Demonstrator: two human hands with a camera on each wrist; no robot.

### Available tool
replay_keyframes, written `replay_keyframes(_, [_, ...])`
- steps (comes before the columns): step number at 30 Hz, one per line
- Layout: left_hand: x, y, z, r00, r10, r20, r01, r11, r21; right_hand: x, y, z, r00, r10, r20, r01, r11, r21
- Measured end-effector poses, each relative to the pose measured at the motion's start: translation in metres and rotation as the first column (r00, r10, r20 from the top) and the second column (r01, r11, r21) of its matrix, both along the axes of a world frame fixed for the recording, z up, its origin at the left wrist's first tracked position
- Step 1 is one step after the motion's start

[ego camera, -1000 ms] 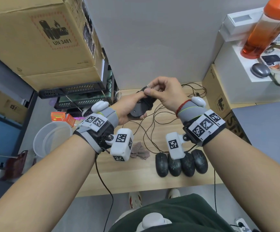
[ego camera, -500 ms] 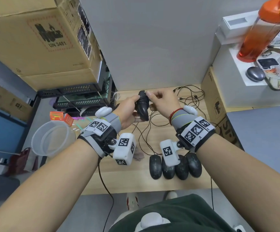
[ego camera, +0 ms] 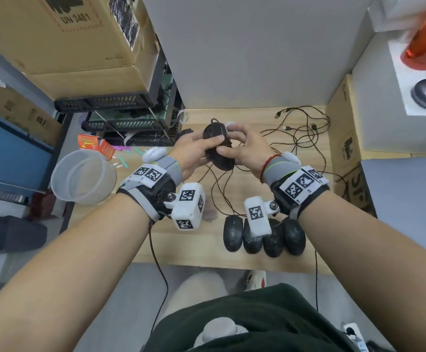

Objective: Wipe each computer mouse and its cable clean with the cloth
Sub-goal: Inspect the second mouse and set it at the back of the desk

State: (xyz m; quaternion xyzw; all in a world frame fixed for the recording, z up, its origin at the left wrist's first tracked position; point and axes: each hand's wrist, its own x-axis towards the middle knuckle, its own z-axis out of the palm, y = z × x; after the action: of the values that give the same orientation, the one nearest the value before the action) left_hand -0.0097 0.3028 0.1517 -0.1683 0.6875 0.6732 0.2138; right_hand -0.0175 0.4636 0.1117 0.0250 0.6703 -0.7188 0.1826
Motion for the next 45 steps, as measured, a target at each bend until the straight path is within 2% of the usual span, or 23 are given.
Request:
replay_keyframes(2, [-0.011,-0.007,-0.005,0.999,0.035,0.017,-0.035,0.999,0.002,-0.009,-0.006,-0.004,0.999,0.011,0.050,-0.008,0.998,-0.057])
replay_keyframes(4, [-0.019,-0.012,-0.010,0.998,0.060,0.027,-0.060,0.998,0.009,-0.015,-0.010,-0.005,0.998,0.029,0.056,-0.026,0.998,-0.049])
replay_keyframes(12, [-0.078,-0.046,-0.061,0.998,-0.016,0.052,0.017,1.000,-0.012,-0.059,-0.041,-0.038,0.972,-0.036,0.233,0.032,0.999,0.021])
replay_keyframes(20, [-0.116,-0.098,-0.134,0.979,0.031,0.201,0.024,0.963,-0.267,-0.125,-0.065,-0.107,0.874,-0.228,0.428,0.173,0.971,0.163])
replay_keyframes(24, [-0.126,-0.120,-0.157,0.961,0.042,0.273,0.052,0.942,-0.330,-0.152,-0.081,-0.140,0.844,-0.245,0.476,0.156,0.963,0.219])
replay_keyframes(29, [-0.141,-0.137,-0.180,0.949,0.033,0.312,0.105,0.903,-0.417,-0.172,-0.102,-0.167,0.814,-0.237,0.530,0.164,0.970,0.181])
replay_keyframes(36, [-0.153,-0.135,-0.199,0.939,0.021,0.343,0.152,0.870,-0.470,-0.176,-0.108,-0.191,0.825,-0.202,0.527,0.094,0.970,0.223])
replay_keyframes(40, [-0.155,-0.133,-0.212,0.921,0.025,0.388,0.178,0.860,-0.478,-0.179,-0.105,-0.195,0.881,-0.187,0.435,-0.012,0.910,0.415])
replay_keyframes(45, [-0.159,-0.128,-0.219,0.912,0.032,0.408,0.182,0.862,-0.473,-0.182,-0.103,-0.201,0.873,-0.184,0.452,0.005,0.929,0.369])
